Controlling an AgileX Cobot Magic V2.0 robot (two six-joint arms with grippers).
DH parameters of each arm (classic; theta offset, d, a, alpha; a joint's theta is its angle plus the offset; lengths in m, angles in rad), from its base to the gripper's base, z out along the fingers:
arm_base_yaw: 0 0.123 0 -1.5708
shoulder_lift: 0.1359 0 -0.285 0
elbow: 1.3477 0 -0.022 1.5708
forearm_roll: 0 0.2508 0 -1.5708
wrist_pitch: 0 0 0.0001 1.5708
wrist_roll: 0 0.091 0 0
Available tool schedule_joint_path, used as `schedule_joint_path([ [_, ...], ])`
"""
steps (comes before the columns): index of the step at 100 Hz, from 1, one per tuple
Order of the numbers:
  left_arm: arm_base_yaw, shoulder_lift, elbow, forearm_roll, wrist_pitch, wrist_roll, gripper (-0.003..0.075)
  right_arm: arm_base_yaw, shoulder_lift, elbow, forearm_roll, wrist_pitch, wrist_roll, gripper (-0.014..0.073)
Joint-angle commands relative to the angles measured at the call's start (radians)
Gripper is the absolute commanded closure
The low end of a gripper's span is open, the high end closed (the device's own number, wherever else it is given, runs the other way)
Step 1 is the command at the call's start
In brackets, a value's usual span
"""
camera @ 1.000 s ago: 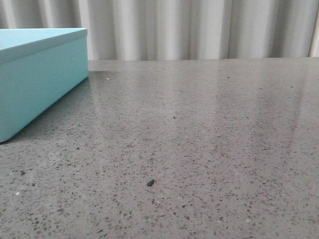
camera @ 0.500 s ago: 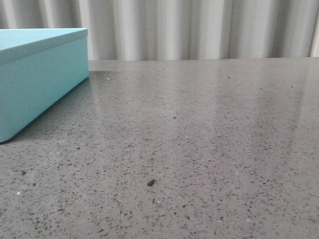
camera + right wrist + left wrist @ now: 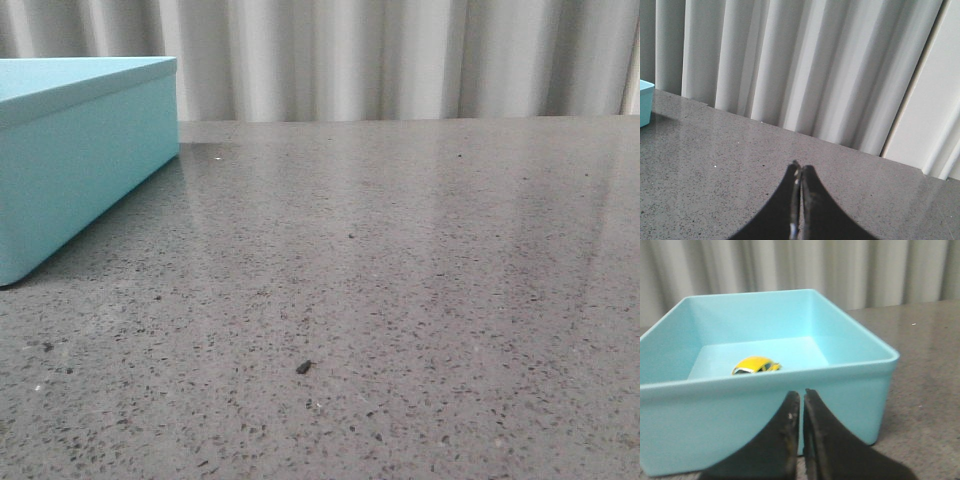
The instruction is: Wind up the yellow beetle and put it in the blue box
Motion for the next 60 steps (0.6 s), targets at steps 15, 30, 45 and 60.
schedule_joint_path([
  [15, 0.093, 0.009, 0.129, 0.102, -0.098, -0.339, 0.0741, 0.004, 0.012, -0.02, -0.008, -0.087, -0.009, 0.0645],
  [30, 0.097, -0.002, 0.16, 0.157, -0.028, -0.431, 0.0741, 0.004, 0.012, -0.02, -0.008, -0.087, -0.009, 0.0645],
  [45, 0.097, -0.05, 0.16, 0.158, 0.018, -0.431, 0.0741, 0.004, 0.012, -0.02, -0.008, -0.087, -0.009, 0.0645],
  [60, 0.097, -0.057, 0.16, 0.146, 0.015, -0.431, 0.0741, 0.004, 0.012, -0.02, -0.008, -0.087, -0.009, 0.0645],
])
